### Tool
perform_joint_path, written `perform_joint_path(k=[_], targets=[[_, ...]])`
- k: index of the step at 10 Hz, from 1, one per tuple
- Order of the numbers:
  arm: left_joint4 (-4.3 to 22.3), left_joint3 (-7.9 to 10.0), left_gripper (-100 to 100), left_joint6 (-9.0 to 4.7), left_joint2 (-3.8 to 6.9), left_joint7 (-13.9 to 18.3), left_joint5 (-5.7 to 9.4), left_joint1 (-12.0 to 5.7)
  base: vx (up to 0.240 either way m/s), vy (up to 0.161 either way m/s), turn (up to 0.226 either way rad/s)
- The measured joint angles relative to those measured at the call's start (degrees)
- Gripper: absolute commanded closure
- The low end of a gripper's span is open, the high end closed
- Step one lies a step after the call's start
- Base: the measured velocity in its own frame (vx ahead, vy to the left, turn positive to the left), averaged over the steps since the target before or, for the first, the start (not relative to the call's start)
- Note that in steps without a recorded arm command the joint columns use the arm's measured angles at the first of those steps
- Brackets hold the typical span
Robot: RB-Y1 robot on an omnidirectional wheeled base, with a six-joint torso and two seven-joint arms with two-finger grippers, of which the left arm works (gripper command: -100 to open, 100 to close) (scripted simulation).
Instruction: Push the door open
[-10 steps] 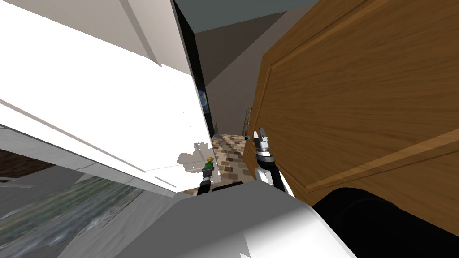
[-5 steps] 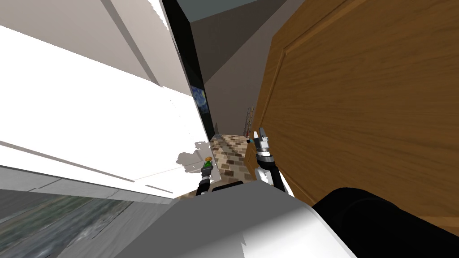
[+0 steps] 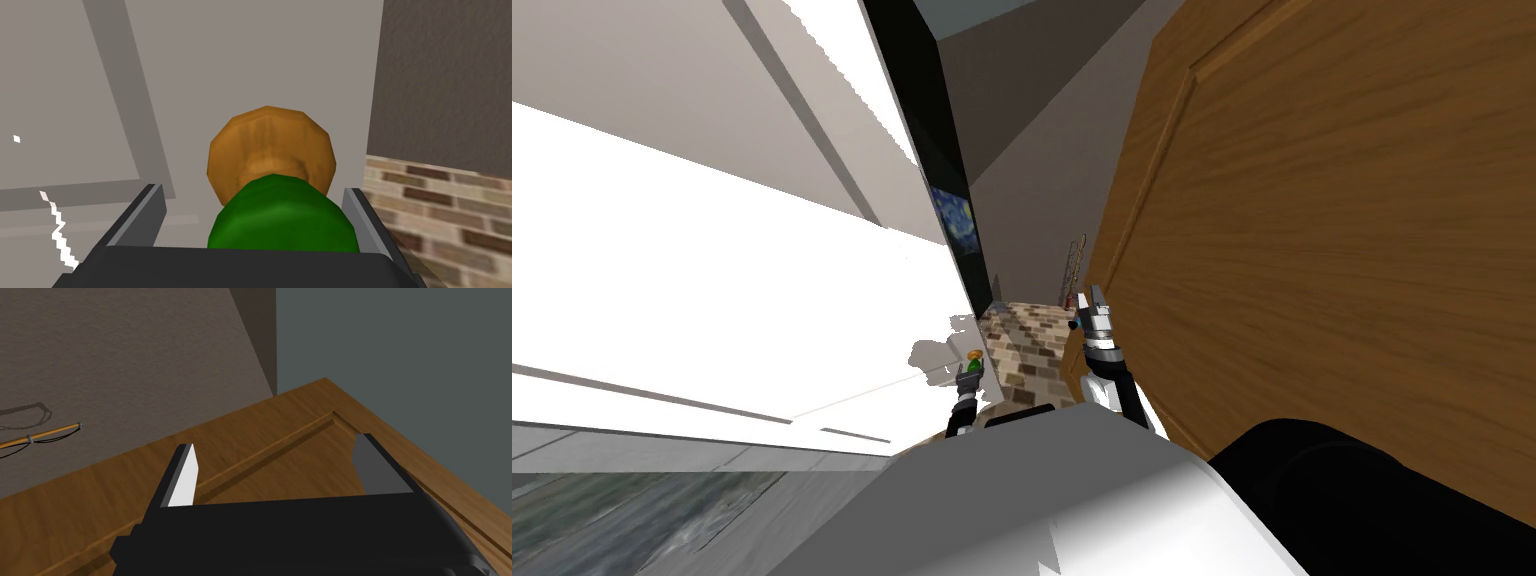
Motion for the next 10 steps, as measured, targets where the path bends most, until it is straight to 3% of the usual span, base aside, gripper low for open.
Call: perform_joint_path(k=[2,8,10], targets=[[0.8,1.04,100,-0.66,-0.38,-0.4,0.41,-0.54,0.144,-0.042,0.043],[0.7,4.25,100,-0.66,-2.01,-2.2,1.76,-0.77,0.14,-0.037,0.062],[0.8,5.49,100,-0.65,-3.14,-3.1,2.25,-0.72,0.19,-0.037,0.07]])
